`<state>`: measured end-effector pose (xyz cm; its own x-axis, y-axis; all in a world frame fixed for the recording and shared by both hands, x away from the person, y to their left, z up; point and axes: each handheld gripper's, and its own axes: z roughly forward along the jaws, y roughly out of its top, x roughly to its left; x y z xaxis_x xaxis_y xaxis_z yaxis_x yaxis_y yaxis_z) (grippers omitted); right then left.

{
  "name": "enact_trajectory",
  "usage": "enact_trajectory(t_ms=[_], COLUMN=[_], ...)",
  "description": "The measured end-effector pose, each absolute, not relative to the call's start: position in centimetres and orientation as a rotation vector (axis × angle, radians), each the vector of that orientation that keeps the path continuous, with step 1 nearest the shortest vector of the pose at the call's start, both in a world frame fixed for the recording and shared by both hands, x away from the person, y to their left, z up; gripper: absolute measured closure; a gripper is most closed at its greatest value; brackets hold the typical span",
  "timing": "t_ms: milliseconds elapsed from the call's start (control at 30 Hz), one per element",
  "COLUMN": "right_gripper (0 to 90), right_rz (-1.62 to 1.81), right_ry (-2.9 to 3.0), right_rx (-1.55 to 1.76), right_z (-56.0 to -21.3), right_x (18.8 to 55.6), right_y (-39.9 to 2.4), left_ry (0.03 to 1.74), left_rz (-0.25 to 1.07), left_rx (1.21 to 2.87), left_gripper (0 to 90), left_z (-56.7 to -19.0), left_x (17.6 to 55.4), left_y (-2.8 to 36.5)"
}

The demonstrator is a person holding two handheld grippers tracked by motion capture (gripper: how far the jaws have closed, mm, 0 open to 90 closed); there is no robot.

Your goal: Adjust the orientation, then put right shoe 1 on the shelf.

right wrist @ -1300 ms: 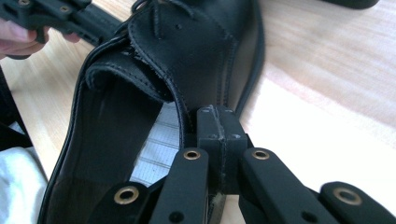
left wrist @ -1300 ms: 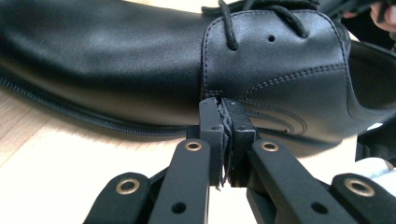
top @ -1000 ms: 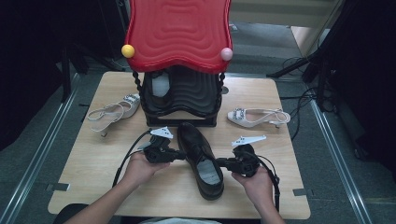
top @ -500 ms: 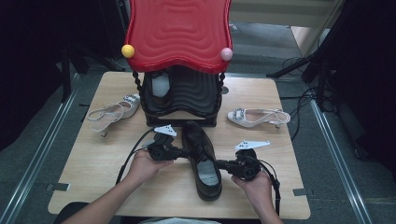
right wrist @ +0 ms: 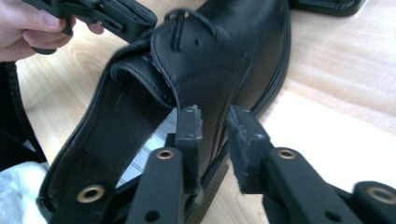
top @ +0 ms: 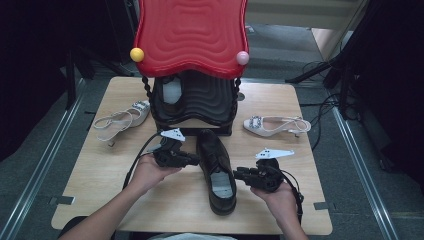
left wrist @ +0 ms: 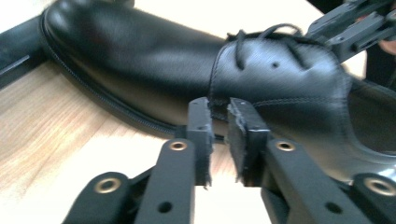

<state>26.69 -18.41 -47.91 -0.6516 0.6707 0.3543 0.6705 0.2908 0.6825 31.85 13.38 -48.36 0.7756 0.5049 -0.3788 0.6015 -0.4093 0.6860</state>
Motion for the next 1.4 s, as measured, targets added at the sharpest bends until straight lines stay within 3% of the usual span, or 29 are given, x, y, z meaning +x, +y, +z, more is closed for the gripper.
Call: enact_trajectory(t_ms=[367,500,600,1167,1233,1300,1400], right_gripper=[62.7,61.3,60.9,61.1,61.1,61.1,61.3], right_rz=[1.370,1.398,1.378,1.287,1.269,1.249,1.215], right_ry=[2.492,2.499,2.517,2.644,2.662,2.684,2.709], right_rx=[1.431,1.450,1.441,1.350,1.349,1.346,1.342], right_z=[-46.8,-46.2,-45.5,-44.0,-44.1,-44.3,-44.7], right_x=[26.7,26.5,26.3,25.4,25.4,25.5,25.4], right_y=[-18.9,-18.8,-18.3,-14.4,-13.8,-13.2,-12.4], left_ry=[0.807,0.791,0.772,0.713,0.699,0.667,0.655], left_rz=[-0.171,-0.205,-0.208,-0.097,-0.094,-0.092,-0.078], left_rx=[2.063,2.073,2.087,2.076,2.078,2.066,2.062], left_gripper=[58.3,47.3,46.3,49.8,54.3,68.6,75.5], left_z=[-46.3,-45.6,-45.1,-38.8,-38.1,-37.4,-36.5], left_x=[31.5,31.4,31.3,32.5,32.7,32.7,32.9], left_y=[14.9,14.8,14.7,15.7,15.8,15.8,15.9])
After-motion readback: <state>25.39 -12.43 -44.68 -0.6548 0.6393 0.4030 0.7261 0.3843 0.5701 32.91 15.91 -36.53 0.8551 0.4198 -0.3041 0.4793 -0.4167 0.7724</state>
